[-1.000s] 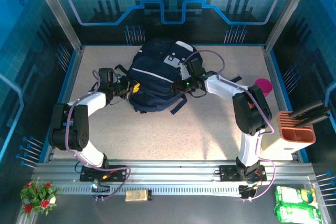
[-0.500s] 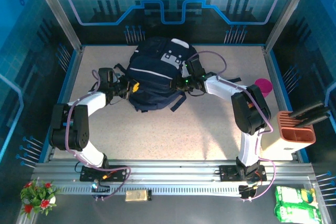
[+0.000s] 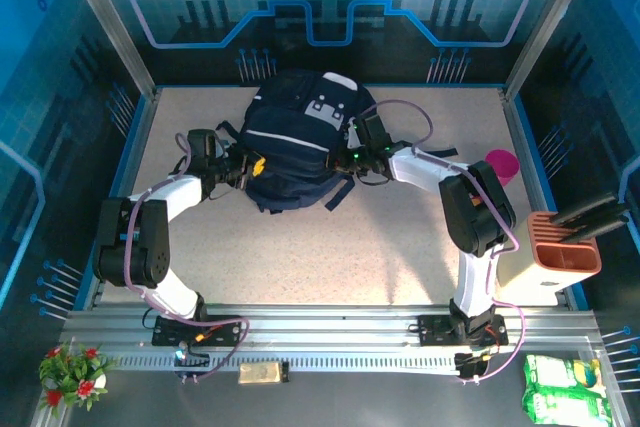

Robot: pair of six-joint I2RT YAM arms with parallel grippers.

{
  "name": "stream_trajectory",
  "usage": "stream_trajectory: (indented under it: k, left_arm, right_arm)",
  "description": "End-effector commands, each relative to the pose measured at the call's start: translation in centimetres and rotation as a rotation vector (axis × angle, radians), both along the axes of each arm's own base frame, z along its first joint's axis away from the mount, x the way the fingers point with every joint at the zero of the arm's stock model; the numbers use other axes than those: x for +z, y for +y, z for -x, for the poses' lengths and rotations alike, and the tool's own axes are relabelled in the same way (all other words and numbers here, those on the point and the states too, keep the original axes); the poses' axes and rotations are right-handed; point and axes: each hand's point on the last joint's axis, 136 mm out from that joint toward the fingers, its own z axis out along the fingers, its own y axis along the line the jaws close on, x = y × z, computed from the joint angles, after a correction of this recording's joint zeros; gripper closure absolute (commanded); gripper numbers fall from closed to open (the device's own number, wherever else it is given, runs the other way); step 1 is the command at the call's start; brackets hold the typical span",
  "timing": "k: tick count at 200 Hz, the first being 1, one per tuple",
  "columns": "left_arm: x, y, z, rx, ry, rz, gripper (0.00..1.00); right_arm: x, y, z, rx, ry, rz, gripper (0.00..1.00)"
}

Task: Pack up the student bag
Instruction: Unzip the student bag at the top-center of the table.

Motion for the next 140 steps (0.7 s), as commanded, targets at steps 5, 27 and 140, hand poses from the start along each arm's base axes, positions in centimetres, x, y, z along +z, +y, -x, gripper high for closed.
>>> stream_trajectory:
  k: [5,27,140]
  left_arm:
    - [2.2,-1.4,0.0,-0.062,-0.073,0.039,1.00]
    - [2.0,-1.6,-0.3,-0.062,-0.070,0.044,1.00]
    - [0.2,0.3,1.6,-0.026,-0.020,-0.194,0.62]
  right_arm:
    - [1.2,0.8,2.2,0.086,-0.037,0.003,1.00]
    - [1.0,2.1,4.6,0.130,-0.012,-0.002,1.00]
    - [3.2,-1.2,5.9,0.057,-0.109,0.104,0.67]
